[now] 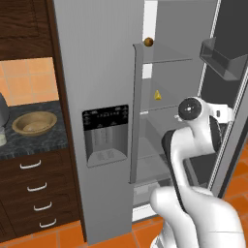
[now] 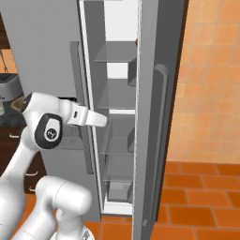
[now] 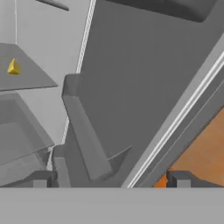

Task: Grab a lemon wedge from the fridge and one ice cube from the ice bowl, and put them in the glass of lemonade.

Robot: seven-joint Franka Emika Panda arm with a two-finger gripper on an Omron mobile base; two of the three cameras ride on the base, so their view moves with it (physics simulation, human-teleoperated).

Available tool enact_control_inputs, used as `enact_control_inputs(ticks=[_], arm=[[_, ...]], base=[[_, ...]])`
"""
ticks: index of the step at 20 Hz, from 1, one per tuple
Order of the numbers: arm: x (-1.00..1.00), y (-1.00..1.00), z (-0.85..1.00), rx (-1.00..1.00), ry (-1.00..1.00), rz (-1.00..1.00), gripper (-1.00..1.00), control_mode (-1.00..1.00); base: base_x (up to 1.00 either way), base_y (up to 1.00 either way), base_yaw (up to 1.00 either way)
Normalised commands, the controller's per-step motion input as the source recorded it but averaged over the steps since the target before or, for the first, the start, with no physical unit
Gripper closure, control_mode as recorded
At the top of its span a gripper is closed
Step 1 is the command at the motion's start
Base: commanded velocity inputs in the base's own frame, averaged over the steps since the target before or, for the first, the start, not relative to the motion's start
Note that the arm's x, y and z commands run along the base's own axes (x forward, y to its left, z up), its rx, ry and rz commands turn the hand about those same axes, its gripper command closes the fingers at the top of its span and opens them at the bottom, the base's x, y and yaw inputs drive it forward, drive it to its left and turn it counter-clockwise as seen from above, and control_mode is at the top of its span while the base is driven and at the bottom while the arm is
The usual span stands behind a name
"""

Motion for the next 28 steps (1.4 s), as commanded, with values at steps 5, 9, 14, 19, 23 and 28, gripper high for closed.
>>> enact_control_inputs(ticks=[5,9,14,19,23,28], arm=[[0.68,-0.69,0.0,0.0,0.07,-0.1,-1.0,-1.0],[0.66,-0.9,-0.09,0.0,0.08,-0.04,-1.0,-1.0],[0.45,-1.0,-0.23,0.0,0.03,-0.05,-1.0,-1.0],[0.01,-0.97,-0.09,0.01,-0.08,-0.01,-1.0,-1.0],[-1.0,0.22,0.61,-0.03,-0.55,0.12,-1.0,-1.0],[-0.82,0.98,0.54,-0.01,-0.26,0.06,-1.0,-1.0]], base=[[0.0,0.0,0.0],[0.0,0.0,0.0],[0.0,0.0,0.0],[0.0,0.0,0.0],[0.0,0.0,0.0],[0.0,0.0,0.0]])
